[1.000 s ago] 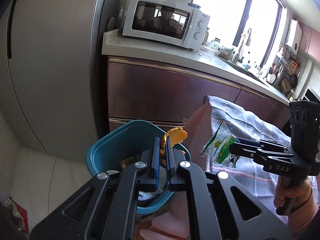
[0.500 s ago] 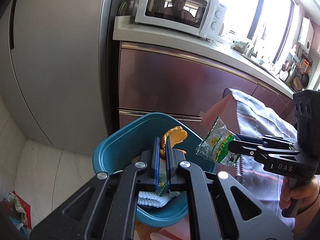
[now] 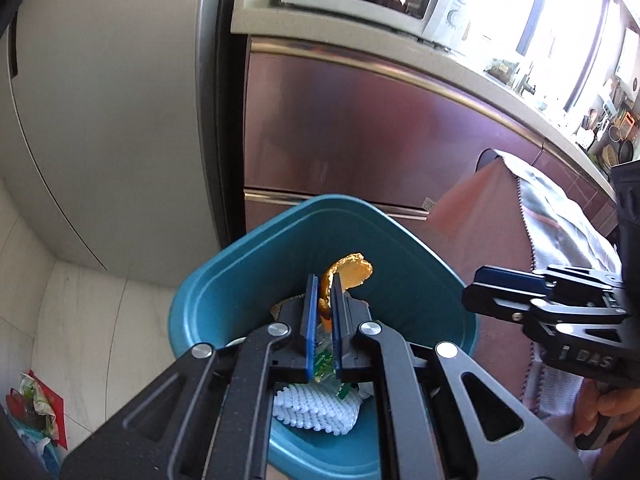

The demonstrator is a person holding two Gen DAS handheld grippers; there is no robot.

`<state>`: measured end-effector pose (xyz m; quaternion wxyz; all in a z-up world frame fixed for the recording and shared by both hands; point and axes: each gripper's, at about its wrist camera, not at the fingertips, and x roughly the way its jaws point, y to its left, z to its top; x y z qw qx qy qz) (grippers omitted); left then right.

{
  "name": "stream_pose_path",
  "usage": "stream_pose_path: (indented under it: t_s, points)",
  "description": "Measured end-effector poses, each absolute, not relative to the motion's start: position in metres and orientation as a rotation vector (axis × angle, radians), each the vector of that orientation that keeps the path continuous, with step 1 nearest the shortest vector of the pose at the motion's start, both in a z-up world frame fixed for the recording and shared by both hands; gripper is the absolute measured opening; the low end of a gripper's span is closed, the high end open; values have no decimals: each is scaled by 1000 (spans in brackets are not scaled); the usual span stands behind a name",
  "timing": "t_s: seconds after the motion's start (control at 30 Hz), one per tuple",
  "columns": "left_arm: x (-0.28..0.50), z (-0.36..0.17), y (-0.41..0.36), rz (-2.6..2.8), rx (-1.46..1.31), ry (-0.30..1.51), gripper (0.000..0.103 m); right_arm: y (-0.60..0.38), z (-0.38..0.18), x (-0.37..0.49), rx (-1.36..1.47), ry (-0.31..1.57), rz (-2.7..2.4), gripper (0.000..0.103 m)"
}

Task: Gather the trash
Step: 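Open both tools to drop the peel and wrapper into the bin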

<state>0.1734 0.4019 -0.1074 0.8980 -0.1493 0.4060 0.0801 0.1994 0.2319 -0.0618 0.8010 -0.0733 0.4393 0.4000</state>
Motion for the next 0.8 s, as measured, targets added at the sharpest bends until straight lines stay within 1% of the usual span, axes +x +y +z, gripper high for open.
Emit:
stream_pose_path:
  t_s: [0.1, 0.23, 0.33, 0.4, 0.5, 0.53, 0.63, 0.73, 0.8]
  points:
    - [180, -117, 401, 166, -309, 862, 9, 227, -63, 199, -149, 942, 858, 25]
    - [187, -127, 401, 170, -307, 884, 11, 219, -63, 200, -132, 945, 855, 25]
    - [190, -130, 401, 181, -302, 891, 15, 214, -64, 199, -122, 945, 853, 25]
    - [189, -128, 400, 180, -303, 886, 15, 210, -63, 197, -114, 942, 854, 25]
    - [182, -121, 396, 178, -294, 864, 21, 202, -62, 193, -99, 937, 858, 25]
    - [179, -117, 393, 174, -288, 852, 21, 199, -61, 191, -95, 933, 860, 26]
    - [169, -103, 383, 159, -270, 810, 26, 188, -54, 185, -74, 911, 867, 29]
    - [157, -86, 369, 127, -259, 758, 28, 174, -46, 175, -59, 881, 875, 30]
    - [149, -74, 357, 95, -248, 723, 31, 163, -39, 167, -42, 861, 881, 33]
